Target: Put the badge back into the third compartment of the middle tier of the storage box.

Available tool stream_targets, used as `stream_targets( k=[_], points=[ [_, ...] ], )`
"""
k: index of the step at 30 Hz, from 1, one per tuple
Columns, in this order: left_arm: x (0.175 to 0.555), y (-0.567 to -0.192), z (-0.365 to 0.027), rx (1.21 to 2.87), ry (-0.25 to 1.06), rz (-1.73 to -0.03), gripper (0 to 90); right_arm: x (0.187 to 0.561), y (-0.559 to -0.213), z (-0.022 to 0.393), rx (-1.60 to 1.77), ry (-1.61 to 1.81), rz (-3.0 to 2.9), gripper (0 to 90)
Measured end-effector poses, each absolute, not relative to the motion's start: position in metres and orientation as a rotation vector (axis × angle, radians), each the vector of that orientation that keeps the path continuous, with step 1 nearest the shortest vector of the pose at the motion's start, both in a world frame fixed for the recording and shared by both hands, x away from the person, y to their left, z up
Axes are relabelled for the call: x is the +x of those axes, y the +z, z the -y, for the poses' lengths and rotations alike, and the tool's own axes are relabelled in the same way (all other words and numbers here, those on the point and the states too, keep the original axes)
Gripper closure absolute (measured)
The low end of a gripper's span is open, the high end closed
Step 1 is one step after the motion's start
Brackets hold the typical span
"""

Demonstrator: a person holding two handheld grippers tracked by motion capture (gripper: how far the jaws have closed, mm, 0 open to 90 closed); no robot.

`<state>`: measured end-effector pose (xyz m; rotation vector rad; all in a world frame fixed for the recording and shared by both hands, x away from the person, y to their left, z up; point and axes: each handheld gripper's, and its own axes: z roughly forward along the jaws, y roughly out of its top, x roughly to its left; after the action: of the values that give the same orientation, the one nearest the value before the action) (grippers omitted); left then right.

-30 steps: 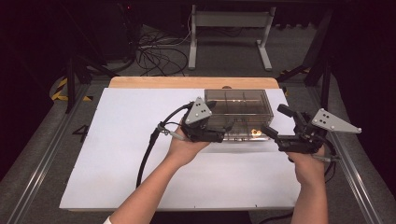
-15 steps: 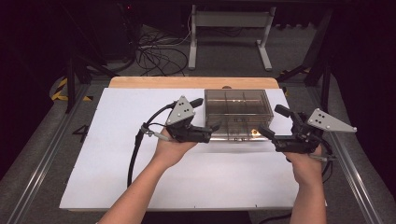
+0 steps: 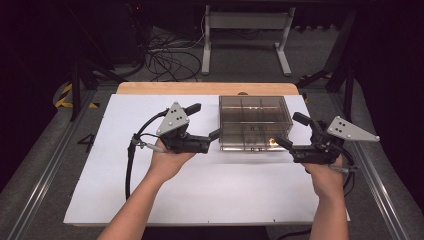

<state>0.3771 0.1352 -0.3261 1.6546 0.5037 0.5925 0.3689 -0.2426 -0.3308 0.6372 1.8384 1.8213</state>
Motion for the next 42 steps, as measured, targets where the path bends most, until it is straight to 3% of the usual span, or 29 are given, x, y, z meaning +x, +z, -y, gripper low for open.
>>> stream_targets(
  k=[42],
  points=[
    [0.351, -0.34, -0.226, 1.619, 0.579, -0.543, 4.3, 0.375, -0.341, 0.231, 0.626, 1.771, -1.884, 0.6]
  ],
)
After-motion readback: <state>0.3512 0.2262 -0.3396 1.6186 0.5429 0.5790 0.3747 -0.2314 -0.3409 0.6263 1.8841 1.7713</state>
